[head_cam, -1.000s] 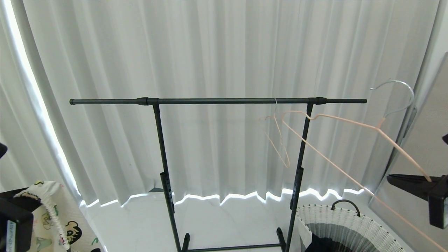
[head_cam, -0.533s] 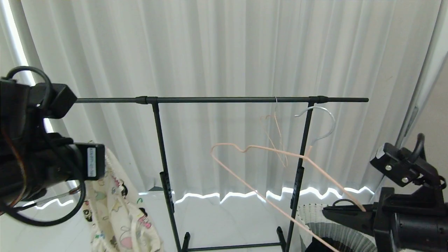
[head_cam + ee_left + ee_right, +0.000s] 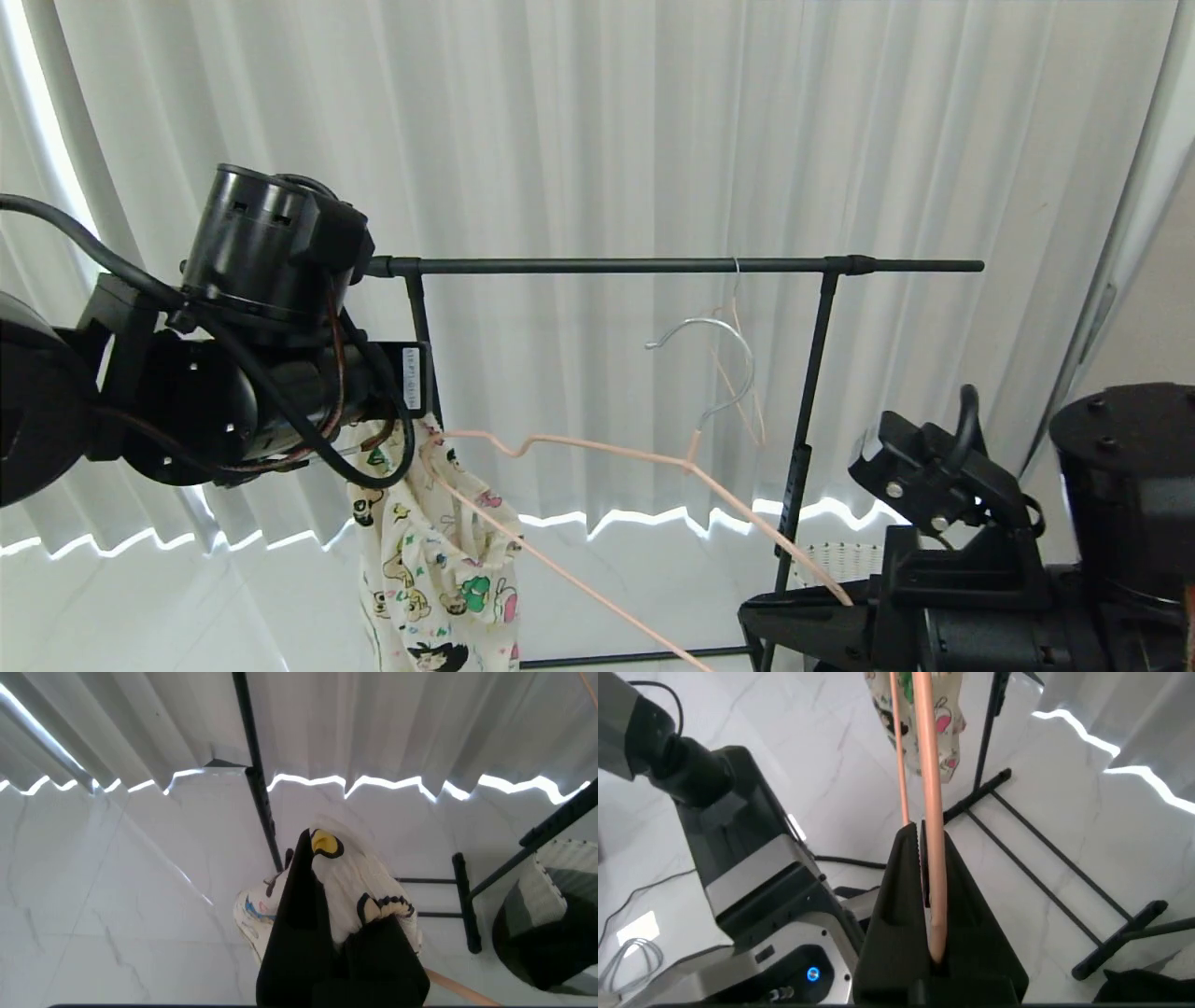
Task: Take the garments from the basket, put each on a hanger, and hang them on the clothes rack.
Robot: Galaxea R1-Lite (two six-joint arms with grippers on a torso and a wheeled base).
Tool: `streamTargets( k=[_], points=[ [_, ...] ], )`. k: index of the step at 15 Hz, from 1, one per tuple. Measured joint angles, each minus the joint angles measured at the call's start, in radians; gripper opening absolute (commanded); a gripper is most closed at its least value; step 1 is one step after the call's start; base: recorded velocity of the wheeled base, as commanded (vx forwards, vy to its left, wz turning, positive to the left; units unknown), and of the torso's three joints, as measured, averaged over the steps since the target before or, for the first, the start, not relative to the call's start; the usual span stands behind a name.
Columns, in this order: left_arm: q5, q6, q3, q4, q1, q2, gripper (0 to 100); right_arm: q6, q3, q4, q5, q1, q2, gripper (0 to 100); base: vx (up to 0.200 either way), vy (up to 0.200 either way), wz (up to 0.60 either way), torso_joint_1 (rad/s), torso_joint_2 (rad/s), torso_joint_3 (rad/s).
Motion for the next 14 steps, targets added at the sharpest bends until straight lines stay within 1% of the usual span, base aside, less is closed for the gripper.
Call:
streamTargets(
  k=[2, 5, 6, 8, 10, 11, 14],
  points=[
    [0.000, -0.007, -0.001, 0.000, -0.024, 0.010, 0, 0.000, -0.027, -0.007, -0.001, -0.001, 0.035, 0, 0.000, 0.000, 0.00, 0.000, 0.00, 0.000],
    [0.015, -0.037, 0.000, 0.000, -0.073, 0.016, 0, 0.001, -0.064, -0.046, -0.005, -0.008, 0.086, 0, 0.000, 0.000, 0.00, 0.000, 0.00, 0.000],
    [0.053, -0.043, 0.001, 0.000, -0.087, 0.016, 0, 0.001, -0.067, -0.069, -0.008, -0.010, 0.100, 0, 0.000, 0.000, 0.00, 0.000, 0.00, 0.000],
    [0.100, -0.076, 0.001, 0.000, -0.118, 0.018, 0, 0.004, -0.073, -0.085, -0.032, -0.012, 0.125, 0, 0.000, 0.000, 0.00, 0.000, 0.00, 0.000],
    [0.109, -0.105, 0.001, 0.000, -0.152, 0.017, 0, 0.020, -0.087, -0.107, -0.064, -0.013, 0.150, 0, 0.000, 0.000, 0.00, 0.000, 0.00, 0.000],
    [0.109, -0.111, 0.001, -0.001, -0.169, 0.017, 0, 0.023, -0.095, -0.114, -0.068, -0.011, 0.162, 0, 0.000, 0.000, 0.00, 0.000, 0.00, 0.000],
    [0.106, -0.152, -0.022, -0.001, -0.265, 0.016, 0, 0.023, -0.142, -0.121, -0.075, -0.004, 0.206, 0, 0.000, 0.000, 0.00, 0.000, 0.00, 0.000]
  ],
)
